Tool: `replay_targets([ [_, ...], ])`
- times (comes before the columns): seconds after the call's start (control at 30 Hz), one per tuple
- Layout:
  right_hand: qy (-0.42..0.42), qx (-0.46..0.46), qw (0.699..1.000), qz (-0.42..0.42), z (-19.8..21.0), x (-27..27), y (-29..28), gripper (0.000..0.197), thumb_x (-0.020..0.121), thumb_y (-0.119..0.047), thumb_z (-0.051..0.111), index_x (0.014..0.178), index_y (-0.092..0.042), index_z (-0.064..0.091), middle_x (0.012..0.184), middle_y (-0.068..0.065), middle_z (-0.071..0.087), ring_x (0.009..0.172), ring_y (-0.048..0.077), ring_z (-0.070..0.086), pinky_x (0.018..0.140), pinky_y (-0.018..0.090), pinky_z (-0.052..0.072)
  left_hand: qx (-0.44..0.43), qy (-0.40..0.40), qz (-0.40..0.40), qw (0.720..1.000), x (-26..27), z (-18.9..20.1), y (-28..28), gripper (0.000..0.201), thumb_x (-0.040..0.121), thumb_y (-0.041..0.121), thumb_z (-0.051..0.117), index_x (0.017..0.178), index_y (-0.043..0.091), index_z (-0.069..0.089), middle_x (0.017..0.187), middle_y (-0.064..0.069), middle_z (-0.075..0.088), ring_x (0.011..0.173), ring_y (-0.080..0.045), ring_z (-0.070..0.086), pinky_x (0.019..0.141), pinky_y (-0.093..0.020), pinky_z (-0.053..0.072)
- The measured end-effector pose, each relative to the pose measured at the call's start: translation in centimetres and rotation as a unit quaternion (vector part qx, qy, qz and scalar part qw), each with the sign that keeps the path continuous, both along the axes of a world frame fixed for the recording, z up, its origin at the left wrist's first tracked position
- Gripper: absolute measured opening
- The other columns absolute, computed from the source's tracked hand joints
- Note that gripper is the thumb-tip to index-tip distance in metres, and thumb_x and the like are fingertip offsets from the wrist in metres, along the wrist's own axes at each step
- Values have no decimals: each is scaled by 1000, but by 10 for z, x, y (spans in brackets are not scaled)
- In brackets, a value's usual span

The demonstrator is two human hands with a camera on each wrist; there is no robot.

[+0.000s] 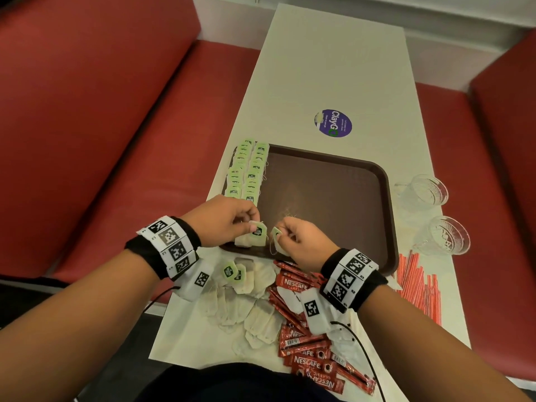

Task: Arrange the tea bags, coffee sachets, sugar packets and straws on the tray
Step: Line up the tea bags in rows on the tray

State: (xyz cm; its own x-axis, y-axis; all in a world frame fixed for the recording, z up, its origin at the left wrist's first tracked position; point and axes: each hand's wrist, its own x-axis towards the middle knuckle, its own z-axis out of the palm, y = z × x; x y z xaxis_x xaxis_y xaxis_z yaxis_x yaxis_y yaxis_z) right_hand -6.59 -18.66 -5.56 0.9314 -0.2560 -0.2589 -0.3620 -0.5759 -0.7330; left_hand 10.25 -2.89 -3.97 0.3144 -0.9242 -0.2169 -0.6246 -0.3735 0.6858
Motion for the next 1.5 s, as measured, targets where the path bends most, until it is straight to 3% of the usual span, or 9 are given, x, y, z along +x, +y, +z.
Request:
replay_targets([
  [0.1, -4, 24, 1000, -13, 0, 3, -3, 22, 101, -14, 46, 80, -18, 43, 66, -17, 62, 59, 0, 51, 59, 20, 40, 1, 9, 5, 1000, 0, -1, -6, 6, 94, 29, 66, 92, 34, 63, 77, 13, 69, 61, 5, 54, 61, -12, 36],
  [0.23, -26, 54, 998, -31, -4, 11, -3, 10, 98, -17, 47, 92, -15, 39, 73, 5, 61, 65, 20, 54, 67, 45, 47, -3, 22, 12, 1000, 2, -3, -13, 3, 94, 30, 67, 93, 32, 64, 76, 12, 70, 64, 2, 57, 65, -15, 41],
  [0.37, -37, 26, 999, -17, -5, 21, -6, 15, 92, -20, 61, 101, -21, 50, 83, 1, 65, 71, 18, 58, 67, 37, 46, -26, 17, 15, 999, 4, 1, -21, 4, 93, 30, 68, 95, 31, 65, 78, 13, 71, 67, 1, 57, 64, -12, 38],
  [0.47, -57, 1, 998, -30, -8, 27, -11, 11, 94, -20, 63, 86, -23, 55, 69, -8, 56, 60, 7, 49, 58, 30, 39, -80, 7, 48, 996, 5, 5, -30, 4, 91, 27, 70, 93, 28, 67, 77, 12, 71, 62, 2, 54, 62, -11, 37],
  [0.67, -80, 42, 992, -92, -9, 38, -24, 12, 94, -28, 67, 94, -17, 64, 79, 6, 68, 63, 15, 57, 60, 34, 49, -51, 82, 90, 991, 7, -9, -43, 23, 83, 31, 78, 101, 31, 64, 89, 8, 68, 77, -17, 62, 72, -29, 52],
  [0.77, -83, 39, 988, -122, -13, 40, -31, 13, 94, -27, 64, 104, -19, 59, 88, -2, 69, 74, 15, 63, 69, 36, 52, -42, 97, 146, 984, 17, -15, -58, 29, 84, 21, 78, 99, 32, 56, 82, 9, 70, 69, -9, 62, 67, -27, 50],
  [0.9, -88, 82, 981, -152, -16, 36, -41, 15, 95, -16, 57, 103, -16, 44, 73, -5, 55, 54, 7, 47, 59, 33, 43, -19, 41, 251, 967, 52, -17, -95, 34, 81, 25, 81, 98, 27, 53, 85, 6, 72, 73, -11, 67, 58, -29, 50],
  [1.23, -73, 75, 983, -151, -8, 26, -57, 11, 97, -18, 49, 87, -15, 49, 72, -2, 55, 63, 13, 47, 61, 31, 41, 120, -165, 217, 955, 97, -21, -181, 47, 85, 33, 78, 118, 5, 63, 123, -11, 63, 114, -31, 60, 95, -38, 50],
  [1.5, -66, 80, 983, -154, -13, 21, -65, 9, 97, -20, 52, 88, -20, 51, 74, -6, 58, 66, 11, 51, 64, 32, 44, 140, -189, 216, 948, 101, -34, -187, 37, 82, 28, 79, 111, 9, 65, 109, -8, 67, 101, -31, 63, 82, -37, 54],
])
